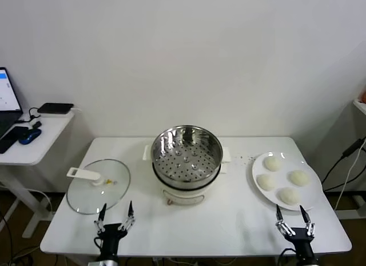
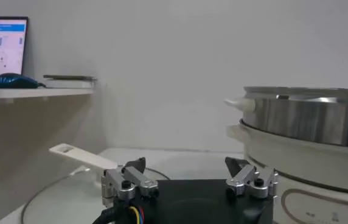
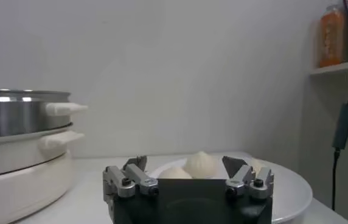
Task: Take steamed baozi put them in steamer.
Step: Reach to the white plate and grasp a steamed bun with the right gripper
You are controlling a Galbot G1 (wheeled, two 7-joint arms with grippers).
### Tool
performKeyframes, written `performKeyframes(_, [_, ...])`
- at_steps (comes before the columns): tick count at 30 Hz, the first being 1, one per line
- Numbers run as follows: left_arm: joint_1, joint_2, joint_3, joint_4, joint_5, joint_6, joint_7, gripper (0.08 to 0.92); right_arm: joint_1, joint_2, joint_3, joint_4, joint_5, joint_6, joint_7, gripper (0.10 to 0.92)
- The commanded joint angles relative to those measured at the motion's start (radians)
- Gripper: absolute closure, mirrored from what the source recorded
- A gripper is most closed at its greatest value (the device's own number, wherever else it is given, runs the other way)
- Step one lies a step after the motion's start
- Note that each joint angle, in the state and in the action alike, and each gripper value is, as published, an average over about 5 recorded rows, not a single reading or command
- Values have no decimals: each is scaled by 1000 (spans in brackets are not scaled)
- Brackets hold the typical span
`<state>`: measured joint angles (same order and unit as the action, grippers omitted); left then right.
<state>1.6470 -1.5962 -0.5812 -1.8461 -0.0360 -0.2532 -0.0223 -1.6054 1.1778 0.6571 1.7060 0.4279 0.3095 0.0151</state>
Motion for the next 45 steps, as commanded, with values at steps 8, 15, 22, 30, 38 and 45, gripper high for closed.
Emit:
performKeyframes(8, [-9,0,10,2,6,-10,5,177,351,-250,32,62,-43,-686,11,203])
performKeyframes(15, [-15,4,11,5,16,-29,11,177,534,-489,-159,18,-307,-957,-231,203])
performKeyframes(22, [-15,15,11,16,29,-52,19,177,740,-677,-366,-62,-489,-951,-539,203])
performKeyframes(30, [-23,26,23,39,70,-79,40,177,1243,-800,-913,-312,-562,-675,-846,203])
performKeyframes(38, [-22,26,31,49,84,-89,46,177,1713,-662,-1431,-575,-571,-396,-1076,203])
performKeyframes(45, [-15,27,15,50,92,-96,48,177,1829,-472,-1549,-857,-593,-216,-1164,203])
